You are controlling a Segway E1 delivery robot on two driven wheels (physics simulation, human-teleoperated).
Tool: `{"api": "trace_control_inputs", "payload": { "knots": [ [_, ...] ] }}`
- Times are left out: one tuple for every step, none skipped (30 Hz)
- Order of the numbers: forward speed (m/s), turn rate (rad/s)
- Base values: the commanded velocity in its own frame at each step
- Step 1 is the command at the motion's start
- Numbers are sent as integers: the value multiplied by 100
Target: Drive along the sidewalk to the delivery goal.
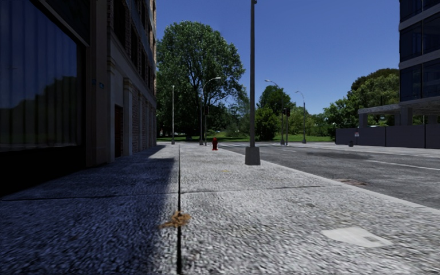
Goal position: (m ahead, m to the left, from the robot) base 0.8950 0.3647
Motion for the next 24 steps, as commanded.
{"api": "trace_control_inputs", "payload": {
  "knots": [
    [154, 0],
    [154, 0],
    [154, 4],
    [154, 7],
    [154, 13],
    [154, 13],
    [154, 17],
    [154, 20],
    [153, 20],
    [153, 21],
    [153, 21],
    [152, 21],
    [152, 21],
    [151, 21],
    [151, 21],
    [150, 21],
    [149, 21],
    [146, 21],
    [141, 18],
    [141, 18],
    [129, 0],
    [47, 0],
    [0, 0],
    [0, 0]
  ]
}}
